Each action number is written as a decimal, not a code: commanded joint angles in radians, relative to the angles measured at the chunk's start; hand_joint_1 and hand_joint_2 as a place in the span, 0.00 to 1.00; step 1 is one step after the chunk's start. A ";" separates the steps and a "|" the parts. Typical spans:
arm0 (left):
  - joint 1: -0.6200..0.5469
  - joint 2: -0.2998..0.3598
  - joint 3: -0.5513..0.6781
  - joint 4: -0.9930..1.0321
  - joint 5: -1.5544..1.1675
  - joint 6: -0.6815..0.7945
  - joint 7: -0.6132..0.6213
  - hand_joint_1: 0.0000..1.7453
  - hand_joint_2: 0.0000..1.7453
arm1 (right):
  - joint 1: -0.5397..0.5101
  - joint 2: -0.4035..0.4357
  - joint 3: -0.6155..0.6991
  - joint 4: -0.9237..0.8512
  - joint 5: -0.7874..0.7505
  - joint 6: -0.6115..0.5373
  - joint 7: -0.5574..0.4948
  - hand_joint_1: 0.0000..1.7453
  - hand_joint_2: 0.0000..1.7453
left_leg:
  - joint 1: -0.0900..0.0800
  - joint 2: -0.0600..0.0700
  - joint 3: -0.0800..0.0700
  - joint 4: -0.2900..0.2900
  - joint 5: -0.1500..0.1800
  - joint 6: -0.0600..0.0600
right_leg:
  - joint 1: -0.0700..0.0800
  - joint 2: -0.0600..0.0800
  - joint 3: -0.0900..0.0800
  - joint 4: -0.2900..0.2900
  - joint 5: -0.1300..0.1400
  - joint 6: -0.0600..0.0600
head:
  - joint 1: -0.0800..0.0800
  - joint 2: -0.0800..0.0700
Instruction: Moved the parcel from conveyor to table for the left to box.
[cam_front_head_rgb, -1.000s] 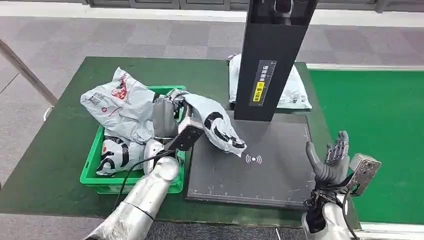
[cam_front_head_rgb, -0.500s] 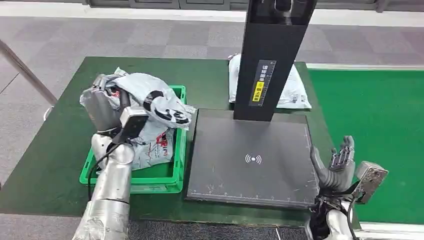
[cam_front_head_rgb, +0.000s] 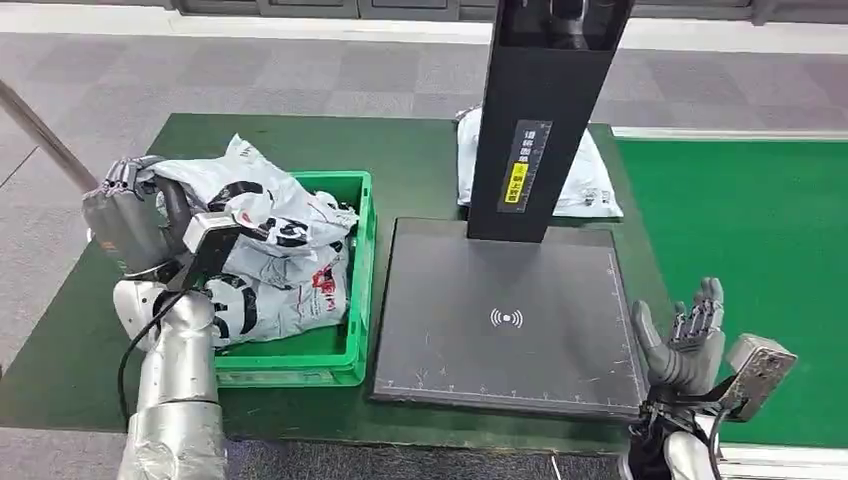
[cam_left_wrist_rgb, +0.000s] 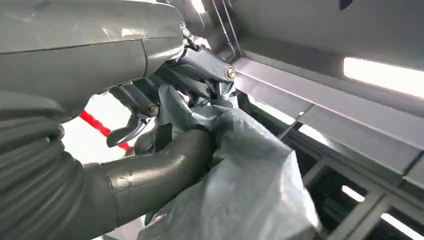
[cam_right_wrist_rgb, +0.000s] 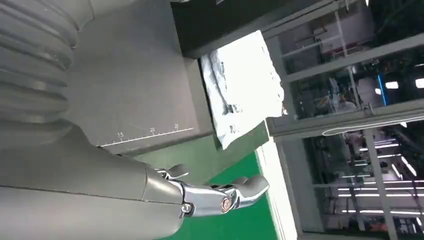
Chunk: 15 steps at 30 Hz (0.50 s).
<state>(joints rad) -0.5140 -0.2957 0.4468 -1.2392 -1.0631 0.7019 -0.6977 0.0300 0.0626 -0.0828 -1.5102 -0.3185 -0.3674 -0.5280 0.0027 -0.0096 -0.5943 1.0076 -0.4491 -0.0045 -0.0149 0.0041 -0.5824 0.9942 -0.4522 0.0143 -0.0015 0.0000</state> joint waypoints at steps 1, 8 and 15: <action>-0.013 0.106 0.126 0.425 -0.146 -0.004 0.089 0.00 1.00 | 0.009 -0.035 -0.060 -0.008 -0.023 0.010 0.017 0.00 1.00 | -0.001 0.001 0.006 -0.005 0.001 -0.001 | -0.001 0.000 0.005 -0.003 0.000 -0.001 | 0.000 0.000; 0.066 0.173 -0.177 0.582 -0.097 -0.004 0.149 0.00 1.00 | 0.007 -0.069 -0.085 -0.014 -0.034 0.022 0.029 0.00 1.00 | -0.004 -0.002 0.008 -0.005 0.001 0.000 | -0.004 -0.003 0.007 -0.002 -0.002 0.000 | 0.000 0.000; 0.159 0.197 -0.244 0.424 0.106 -0.004 0.072 0.00 1.00 | 0.039 -0.071 -0.095 -0.028 -0.052 0.045 0.032 0.00 1.00 | -0.009 -0.011 0.016 -0.008 -0.010 0.001 | -0.009 -0.015 0.021 0.000 -0.017 -0.002 | 0.000 0.000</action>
<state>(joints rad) -0.4681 -0.1594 0.3219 -0.8213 -1.0993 0.6962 -0.5551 0.0547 0.0076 -0.1305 -1.5408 -0.3597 -0.3345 -0.4971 -0.0076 -0.0236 -0.5662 0.9981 -0.4651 -0.0029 -0.0251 -0.0126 -0.5485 0.9934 -0.4754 0.0139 -0.0011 0.0000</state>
